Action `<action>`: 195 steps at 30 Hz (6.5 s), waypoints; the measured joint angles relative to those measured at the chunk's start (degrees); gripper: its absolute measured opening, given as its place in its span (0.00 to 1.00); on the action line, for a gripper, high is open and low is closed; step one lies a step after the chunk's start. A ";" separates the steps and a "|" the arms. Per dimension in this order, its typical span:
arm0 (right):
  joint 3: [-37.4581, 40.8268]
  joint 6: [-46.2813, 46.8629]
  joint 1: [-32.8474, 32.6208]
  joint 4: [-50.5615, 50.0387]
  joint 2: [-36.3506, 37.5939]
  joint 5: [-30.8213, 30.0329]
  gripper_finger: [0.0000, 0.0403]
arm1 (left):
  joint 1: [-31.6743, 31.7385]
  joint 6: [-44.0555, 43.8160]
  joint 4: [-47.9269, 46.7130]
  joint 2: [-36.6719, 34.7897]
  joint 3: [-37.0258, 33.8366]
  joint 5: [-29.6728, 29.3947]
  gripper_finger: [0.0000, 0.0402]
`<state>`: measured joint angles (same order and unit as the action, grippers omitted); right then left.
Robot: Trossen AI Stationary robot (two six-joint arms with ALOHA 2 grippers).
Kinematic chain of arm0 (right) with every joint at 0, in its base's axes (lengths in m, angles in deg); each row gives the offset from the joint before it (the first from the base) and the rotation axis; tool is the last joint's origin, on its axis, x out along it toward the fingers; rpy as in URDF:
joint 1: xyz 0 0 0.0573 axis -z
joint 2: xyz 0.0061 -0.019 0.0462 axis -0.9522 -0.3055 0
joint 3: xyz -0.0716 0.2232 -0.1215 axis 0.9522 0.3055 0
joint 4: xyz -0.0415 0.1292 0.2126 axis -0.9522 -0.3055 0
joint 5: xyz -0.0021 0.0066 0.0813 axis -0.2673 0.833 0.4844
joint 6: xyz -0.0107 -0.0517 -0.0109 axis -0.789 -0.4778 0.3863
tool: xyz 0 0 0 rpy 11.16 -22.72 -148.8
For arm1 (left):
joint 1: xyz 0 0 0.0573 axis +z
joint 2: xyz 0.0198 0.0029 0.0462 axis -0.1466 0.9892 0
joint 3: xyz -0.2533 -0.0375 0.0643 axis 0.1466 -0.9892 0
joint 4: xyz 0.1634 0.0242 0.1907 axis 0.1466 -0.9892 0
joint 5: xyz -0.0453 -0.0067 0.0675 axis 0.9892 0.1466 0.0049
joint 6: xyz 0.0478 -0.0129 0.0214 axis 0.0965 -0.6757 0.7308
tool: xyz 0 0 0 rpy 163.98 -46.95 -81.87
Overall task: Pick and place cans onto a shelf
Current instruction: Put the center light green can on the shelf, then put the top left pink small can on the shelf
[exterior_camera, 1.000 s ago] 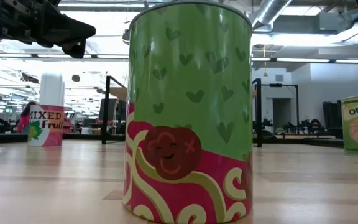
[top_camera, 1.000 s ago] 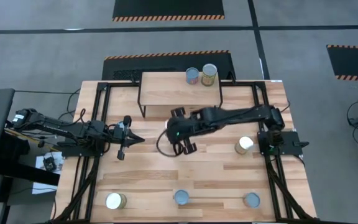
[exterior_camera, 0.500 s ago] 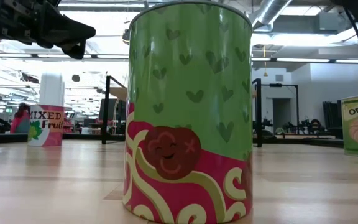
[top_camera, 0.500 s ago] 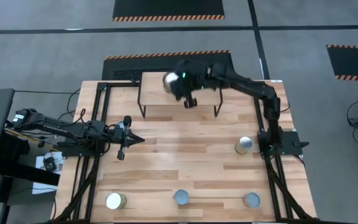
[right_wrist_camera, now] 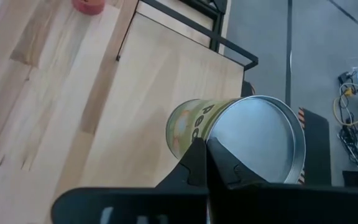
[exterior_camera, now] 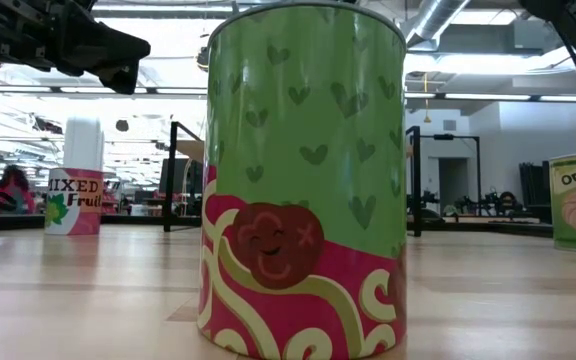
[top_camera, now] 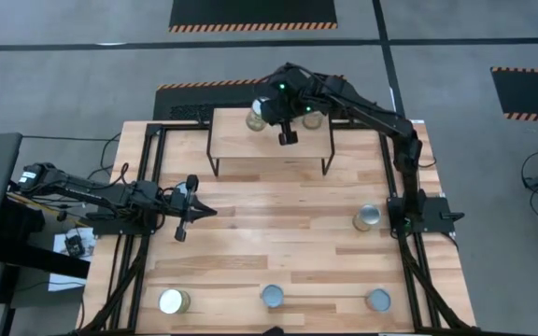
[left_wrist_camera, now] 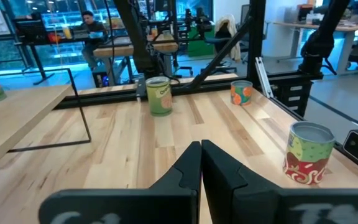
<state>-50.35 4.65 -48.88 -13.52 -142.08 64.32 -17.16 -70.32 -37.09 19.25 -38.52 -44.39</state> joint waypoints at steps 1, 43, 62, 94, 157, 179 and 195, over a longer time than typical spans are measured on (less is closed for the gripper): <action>0.00 -0.06 0.14 0.00 0.00 0.07 0.01 | 0.00 -0.08 0.00 0.00 0.00 0.02 0.00; 0.06 -1.33 3.52 3.19 -5.59 2.39 0.02 | 0.07 0.31 0.09 0.00 0.00 0.70 0.00; 0.02 -1.50 4.49 2.38 -5.49 2.55 0.01 | 0.09 0.26 0.09 0.00 0.00 0.79 0.00; 0.02 -0.80 5.03 1.44 -5.73 1.95 0.17 | 0.09 0.55 0.07 0.00 0.00 0.76 0.00; 6.58 15.29 7.93 -1.73 -0.92 -4.81 0.01 | 0.11 1.11 1.25 0.00 0.02 0.72 0.00; 12.00 16.00 7.85 7.11 -0.92 -2.07 0.01 | 0.11 1.07 1.36 0.00 0.02 0.74 0.00; 19.27 15.74 -1.15 12.95 8.41 -4.02 0.00 | 0.10 2.03 0.85 0.00 0.02 0.74 0.00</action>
<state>-31.08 20.39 -50.03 -0.57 -133.67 60.30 -17.06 -68.29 -36.24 19.25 -38.50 -43.65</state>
